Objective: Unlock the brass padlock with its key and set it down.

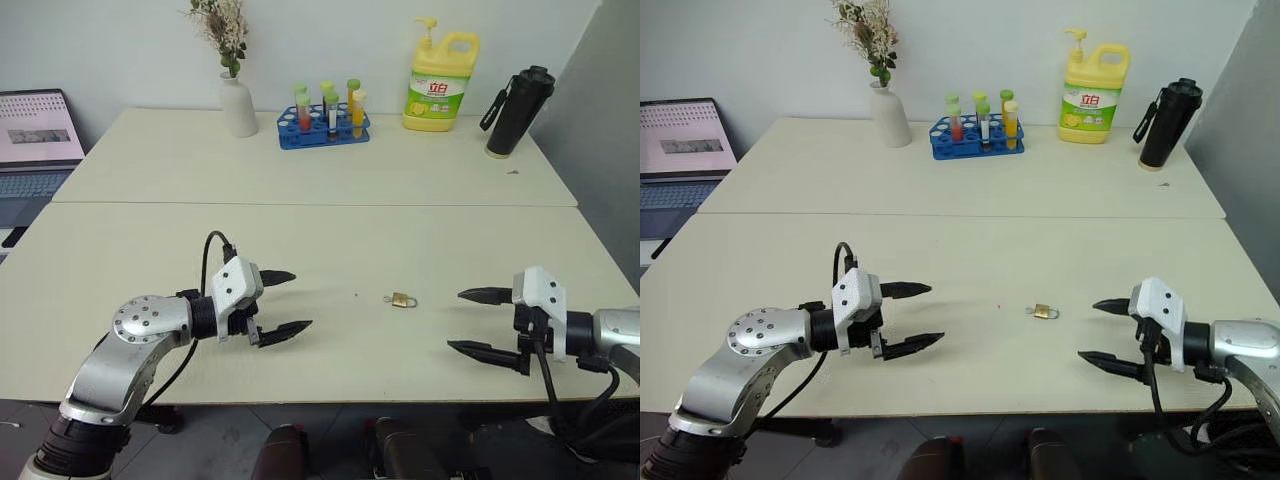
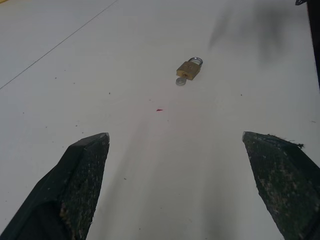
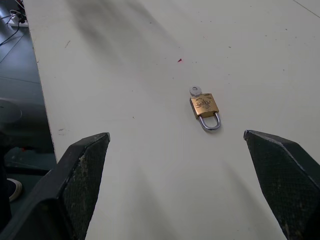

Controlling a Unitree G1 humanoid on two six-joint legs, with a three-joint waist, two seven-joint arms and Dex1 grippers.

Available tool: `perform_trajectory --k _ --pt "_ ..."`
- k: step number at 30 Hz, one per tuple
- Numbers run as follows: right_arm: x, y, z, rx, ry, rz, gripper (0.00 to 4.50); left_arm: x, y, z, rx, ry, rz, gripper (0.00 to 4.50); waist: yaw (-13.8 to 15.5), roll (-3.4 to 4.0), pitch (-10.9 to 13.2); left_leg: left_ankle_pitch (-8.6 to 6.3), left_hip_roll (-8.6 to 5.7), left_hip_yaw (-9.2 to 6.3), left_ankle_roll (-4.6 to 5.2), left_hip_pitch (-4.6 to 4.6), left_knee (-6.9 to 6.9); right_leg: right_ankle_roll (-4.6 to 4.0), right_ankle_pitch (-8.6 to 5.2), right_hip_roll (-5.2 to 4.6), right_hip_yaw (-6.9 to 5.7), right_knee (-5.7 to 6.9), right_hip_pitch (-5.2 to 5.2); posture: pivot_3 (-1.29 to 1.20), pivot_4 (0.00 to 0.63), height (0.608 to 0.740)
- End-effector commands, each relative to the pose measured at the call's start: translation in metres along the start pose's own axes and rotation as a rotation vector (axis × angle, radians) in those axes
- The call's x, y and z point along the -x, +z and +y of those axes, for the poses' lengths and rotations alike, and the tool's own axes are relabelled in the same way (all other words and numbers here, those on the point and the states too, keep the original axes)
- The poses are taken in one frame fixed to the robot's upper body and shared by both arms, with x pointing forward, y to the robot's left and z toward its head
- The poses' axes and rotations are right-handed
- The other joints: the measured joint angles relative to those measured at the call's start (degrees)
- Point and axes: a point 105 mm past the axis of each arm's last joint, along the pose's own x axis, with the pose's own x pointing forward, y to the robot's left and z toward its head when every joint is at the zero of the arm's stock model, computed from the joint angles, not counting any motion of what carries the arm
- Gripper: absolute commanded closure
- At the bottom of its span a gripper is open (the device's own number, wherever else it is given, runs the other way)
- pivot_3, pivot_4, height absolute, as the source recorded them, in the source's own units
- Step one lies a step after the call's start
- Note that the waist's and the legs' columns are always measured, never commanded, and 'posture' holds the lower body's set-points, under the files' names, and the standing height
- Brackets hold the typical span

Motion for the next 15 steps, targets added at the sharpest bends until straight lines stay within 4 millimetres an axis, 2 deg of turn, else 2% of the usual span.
perform_trajectory --k 1,11,15 --pt "0.0011 0.0132 -0.0021 0.038 -0.016 -0.04 0.0 0.0018 0.0107 -0.0051 -0.048 -0.049 0.01 0.03 0.0 0.0 0.0 0.0 0.0 0.0 0.0 0.0 0.0 0.0 0.0 0.0 0.0 0.0 0.0 0.0 0.15 0.74" --pt "-0.0039 0.011 -0.0064 0.033 -0.062 -0.047 0.0 -0.0014 0.0113 -0.0065 -0.167 -0.073 0.057 0.03 0.0 0.0 0.0 0.0 -0.02 0.02 0.0 0.01 0.0 0.0 0.0 0.05 0.02 0.01 0.0 0.0 0.15 0.74" --pt "-0.0052 0.0095 -0.0079 0.051 -0.076 -0.035 0.0 -0.0035 0.0097 -0.0132 -0.172 -0.111 0.081 0.03 0.0 0.0 0.0 0.0 -0.01 0.01 0.0 0.01 0.0 0.0 0.0 0.05 0.02 0.01 0.0 0.0 0.15 0.74"
